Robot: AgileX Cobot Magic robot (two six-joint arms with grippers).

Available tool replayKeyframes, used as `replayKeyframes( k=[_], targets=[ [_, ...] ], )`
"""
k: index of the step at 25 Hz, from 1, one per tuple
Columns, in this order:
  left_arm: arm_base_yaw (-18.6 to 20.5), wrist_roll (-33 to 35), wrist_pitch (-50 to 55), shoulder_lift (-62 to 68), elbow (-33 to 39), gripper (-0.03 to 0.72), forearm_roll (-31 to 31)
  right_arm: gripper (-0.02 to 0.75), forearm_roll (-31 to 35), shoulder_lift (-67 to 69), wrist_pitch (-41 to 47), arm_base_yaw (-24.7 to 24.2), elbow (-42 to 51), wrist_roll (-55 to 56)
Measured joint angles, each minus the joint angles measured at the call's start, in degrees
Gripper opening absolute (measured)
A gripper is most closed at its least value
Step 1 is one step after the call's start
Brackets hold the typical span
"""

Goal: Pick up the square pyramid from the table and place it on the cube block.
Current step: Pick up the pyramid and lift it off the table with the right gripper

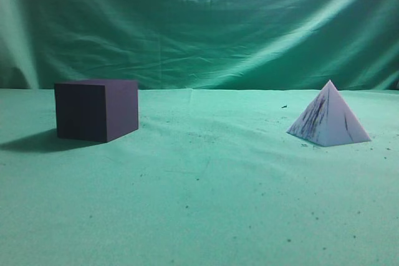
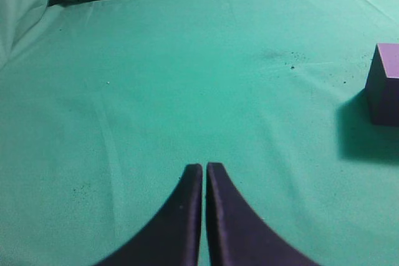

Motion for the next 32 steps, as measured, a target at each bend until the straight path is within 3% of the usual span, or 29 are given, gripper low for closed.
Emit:
replayKeyframes(
  k=[19, 21, 26, 32],
  targets=[
    [0.00, 0.00, 0.00, 0.00, 0.00, 0.000, 0.00, 0.000, 0.25, 0.00, -0.33, 0.00, 0.00, 0.00],
    [0.00, 0.00, 0.00, 0.00, 0.00, 0.000, 0.00, 0.000, 2.74, 0.00, -2.92, 0.00, 0.00, 0.00],
    [0.00, 0.00, 0.00, 0.00, 0.00, 0.000, 0.00, 0.000, 10.33, 0.00, -19.70, 0.00, -0.14, 0.00],
    [0.00, 0.00, 0.00, 0.00, 0.00, 0.000, 0.00, 0.000, 10.49, 3.97, -10.00, 0.00, -12.18, -5.70]
  ],
)
